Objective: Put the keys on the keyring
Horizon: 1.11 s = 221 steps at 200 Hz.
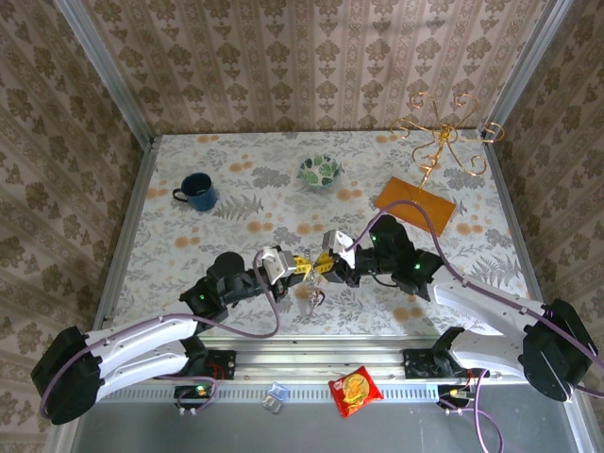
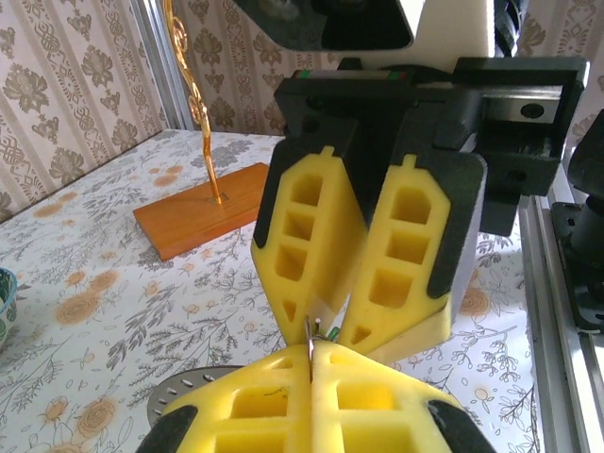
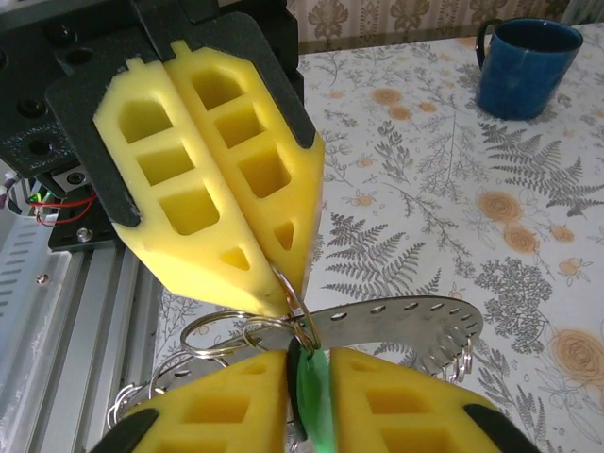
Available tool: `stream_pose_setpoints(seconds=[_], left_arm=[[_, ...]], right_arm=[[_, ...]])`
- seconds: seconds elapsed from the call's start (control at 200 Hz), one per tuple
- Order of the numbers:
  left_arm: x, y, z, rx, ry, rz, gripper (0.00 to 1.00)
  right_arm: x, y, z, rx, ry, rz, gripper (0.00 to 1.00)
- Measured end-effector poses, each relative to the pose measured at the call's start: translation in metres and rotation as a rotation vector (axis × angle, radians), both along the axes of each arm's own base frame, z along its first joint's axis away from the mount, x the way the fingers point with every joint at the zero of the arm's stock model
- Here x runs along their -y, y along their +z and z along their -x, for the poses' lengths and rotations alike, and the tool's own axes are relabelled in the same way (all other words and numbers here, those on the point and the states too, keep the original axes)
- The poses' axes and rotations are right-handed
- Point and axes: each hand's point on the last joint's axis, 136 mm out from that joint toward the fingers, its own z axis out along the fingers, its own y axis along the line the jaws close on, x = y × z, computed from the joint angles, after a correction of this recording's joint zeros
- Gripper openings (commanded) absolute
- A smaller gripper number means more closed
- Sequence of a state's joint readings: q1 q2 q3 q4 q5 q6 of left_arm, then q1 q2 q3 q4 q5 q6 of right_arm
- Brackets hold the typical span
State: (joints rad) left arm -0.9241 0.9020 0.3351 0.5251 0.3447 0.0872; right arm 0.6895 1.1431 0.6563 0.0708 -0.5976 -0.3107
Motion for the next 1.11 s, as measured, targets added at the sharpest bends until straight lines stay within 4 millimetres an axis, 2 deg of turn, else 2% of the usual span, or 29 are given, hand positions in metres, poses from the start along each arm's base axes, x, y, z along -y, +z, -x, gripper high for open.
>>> stream_pose_setpoints(seconds=[0.355,0.43,0.56,0.66,0.86,1.105], left_arm=[[0.000,0.001,0.000,0.008,-0.001,0.004,0.00],[0.001,0.001,0.001,0.010,-0.004,0.002,0.00],[0.001,0.002,0.001,0.018,-0.004,0.005,0.00],[0.001,0.004,0.001,0.024,-0.003,0.012,0.00],[0.002,0.004,0.003,0.029,-0.010,0.015,0.00],[0.002,0.006,0.003,0.033,-0.012,0.022,0.00]], right_arm=[[-0.001,-0.006,0.001,-0.021,0.017,0.044,0.10],[0.000,-0.006,0.001,-0.028,0.019,0.052,0.13],[0.000,-0.008,0.002,-0.037,0.022,0.065,0.24],[0.000,-0.007,0.002,-0.040,0.018,0.062,0.27],[0.003,0.011,0.002,0.003,0.005,0.012,0.29],[0.002,0.018,0.001,0.011,0.000,-0.021,0.26]])
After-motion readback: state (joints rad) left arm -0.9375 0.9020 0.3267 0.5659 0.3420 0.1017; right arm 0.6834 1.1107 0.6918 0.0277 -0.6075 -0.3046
